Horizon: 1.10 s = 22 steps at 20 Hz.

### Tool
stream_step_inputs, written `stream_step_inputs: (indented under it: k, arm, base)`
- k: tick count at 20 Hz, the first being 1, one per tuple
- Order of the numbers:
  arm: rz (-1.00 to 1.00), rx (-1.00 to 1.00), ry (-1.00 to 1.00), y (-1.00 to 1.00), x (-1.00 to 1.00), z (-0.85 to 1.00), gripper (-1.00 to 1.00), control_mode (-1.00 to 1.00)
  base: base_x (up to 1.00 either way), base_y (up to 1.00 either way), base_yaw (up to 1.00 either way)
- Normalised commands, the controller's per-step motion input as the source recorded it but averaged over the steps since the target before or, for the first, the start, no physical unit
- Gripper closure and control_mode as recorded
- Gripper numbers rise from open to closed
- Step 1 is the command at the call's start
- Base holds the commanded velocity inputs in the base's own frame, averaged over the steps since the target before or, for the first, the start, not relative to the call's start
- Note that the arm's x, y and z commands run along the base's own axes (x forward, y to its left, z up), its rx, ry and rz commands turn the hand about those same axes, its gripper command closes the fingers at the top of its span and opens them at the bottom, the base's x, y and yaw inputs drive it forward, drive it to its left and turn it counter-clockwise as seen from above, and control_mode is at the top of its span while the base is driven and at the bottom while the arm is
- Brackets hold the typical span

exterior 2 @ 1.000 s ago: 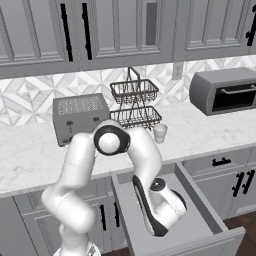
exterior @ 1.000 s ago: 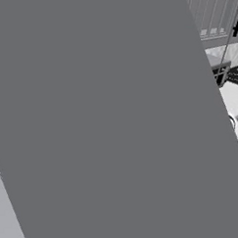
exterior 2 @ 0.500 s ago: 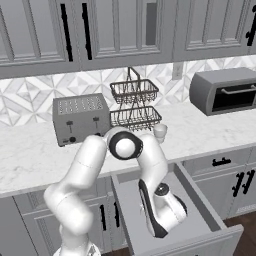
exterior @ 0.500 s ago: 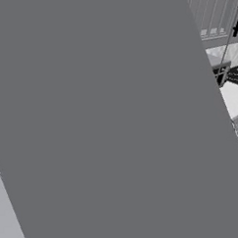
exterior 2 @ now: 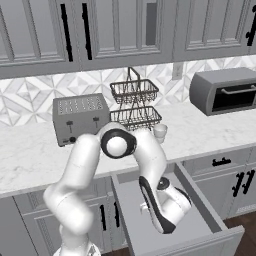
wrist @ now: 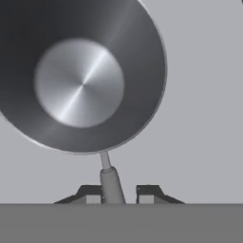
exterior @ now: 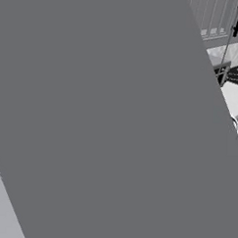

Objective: Pick the measuring cup from the drawer and place it on the counter.

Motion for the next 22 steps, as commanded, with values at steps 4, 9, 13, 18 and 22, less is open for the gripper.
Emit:
stream_step_inputs:
  k: [4, 9, 13, 18, 22]
  arm:
    - [0.17, 0.0, -0.07, -0.16, -0.06, 1.0, 1.0, -1.0]
    - [0.14, 0.0, -0.14, 0.0, -0.03, 1.0, 1.0, -1.0]
    - [0.13, 0.0, -0.11, 0.0, 0.09, 1.0, 1.0, -1.0]
    - [0.19, 0.0, -0.08, 0.06, 0.5, 1.0, 1.0, -1.0]
    - [0.21, 0.0, -0.09, 0.18, 0.53, 0.99, 1.0, -1.0]
  base:
    - [0.0, 0.0, 0.0]
    - [0.0, 0.0, 0.0]
    - [0.0, 0.0, 0.0]
    - [0.0, 0.0, 0.0]
    - [0.0, 0.0, 0.0]
